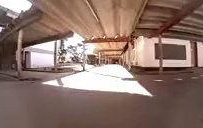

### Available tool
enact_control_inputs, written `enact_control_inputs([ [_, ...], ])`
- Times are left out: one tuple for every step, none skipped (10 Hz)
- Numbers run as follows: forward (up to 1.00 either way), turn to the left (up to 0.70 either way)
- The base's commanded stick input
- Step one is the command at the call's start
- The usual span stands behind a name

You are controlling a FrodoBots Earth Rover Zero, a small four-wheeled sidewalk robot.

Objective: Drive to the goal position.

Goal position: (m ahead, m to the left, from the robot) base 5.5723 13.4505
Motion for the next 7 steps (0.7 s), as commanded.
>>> enact_control_inputs([
  [0.5,0.0],
  [0.5,0.0],
  [0.5,0.0],
  [0.5,0.0],
  [0.48,0.0],
  [0.48,0.0],
  [0.47,0.0],
])
